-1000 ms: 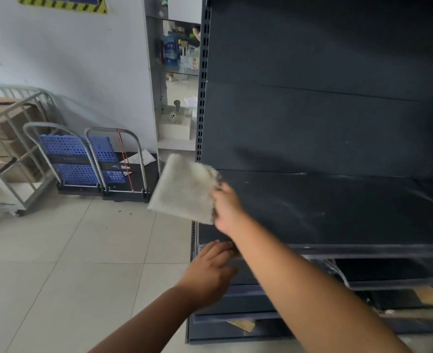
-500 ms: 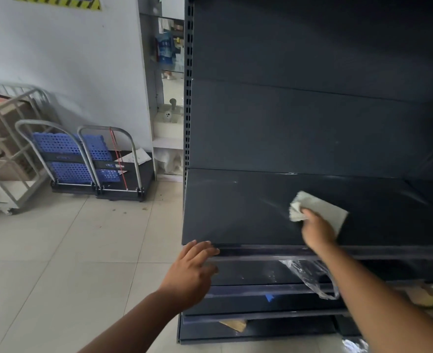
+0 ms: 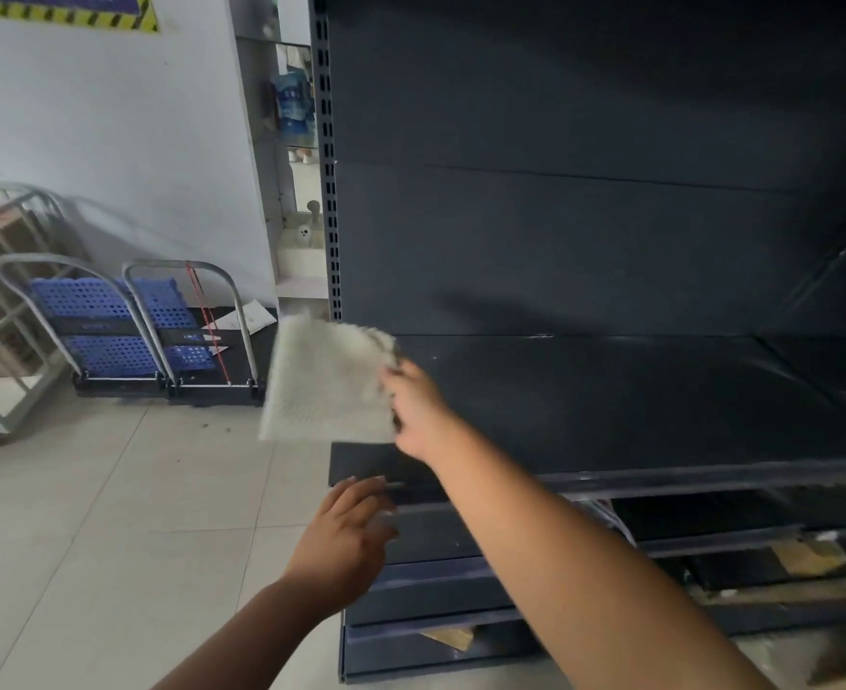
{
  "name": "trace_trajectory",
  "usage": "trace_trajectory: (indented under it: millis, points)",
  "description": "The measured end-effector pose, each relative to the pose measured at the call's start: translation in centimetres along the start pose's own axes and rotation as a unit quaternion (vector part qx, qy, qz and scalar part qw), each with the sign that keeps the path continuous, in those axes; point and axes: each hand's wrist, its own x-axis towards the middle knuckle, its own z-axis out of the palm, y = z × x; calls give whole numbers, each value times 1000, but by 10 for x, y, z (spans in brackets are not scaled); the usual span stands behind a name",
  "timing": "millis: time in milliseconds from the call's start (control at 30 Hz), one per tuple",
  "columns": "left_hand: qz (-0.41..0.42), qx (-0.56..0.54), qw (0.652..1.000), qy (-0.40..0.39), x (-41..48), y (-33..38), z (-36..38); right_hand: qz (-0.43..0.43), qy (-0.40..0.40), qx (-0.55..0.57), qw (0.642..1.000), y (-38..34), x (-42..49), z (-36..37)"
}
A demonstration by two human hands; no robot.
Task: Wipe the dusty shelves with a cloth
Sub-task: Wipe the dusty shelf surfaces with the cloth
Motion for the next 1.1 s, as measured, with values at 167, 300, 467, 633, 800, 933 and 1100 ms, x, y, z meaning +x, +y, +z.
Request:
trace_trajectory:
  millis: [167,300,467,633,800,933,1100]
  points:
    - [-40,-24,998,47,15,6,-1,-164,285,-222,918,-43,-20,-159]
    - [-78,-13,996,42,30,8,-1,-92,354,-525,768,-40,-52,-245]
    - [-103,-4,994,20,41,6,-3,-83,214,-666,710,17,-45,-190]
    - [-18,14,999,25,26,13,6,-162,40,-537,827,49,-33,-49]
    - [-36,24,999,17,11,6,8,-16,-104,-178,978,30,-11,23]
    - [-31,34,999,-10,11,2,2,21,-2,-12,1000,-6,20,-21]
    - [-43,34,998,-10,14,3,-1,-94,274,-44,956,-66,58,-132]
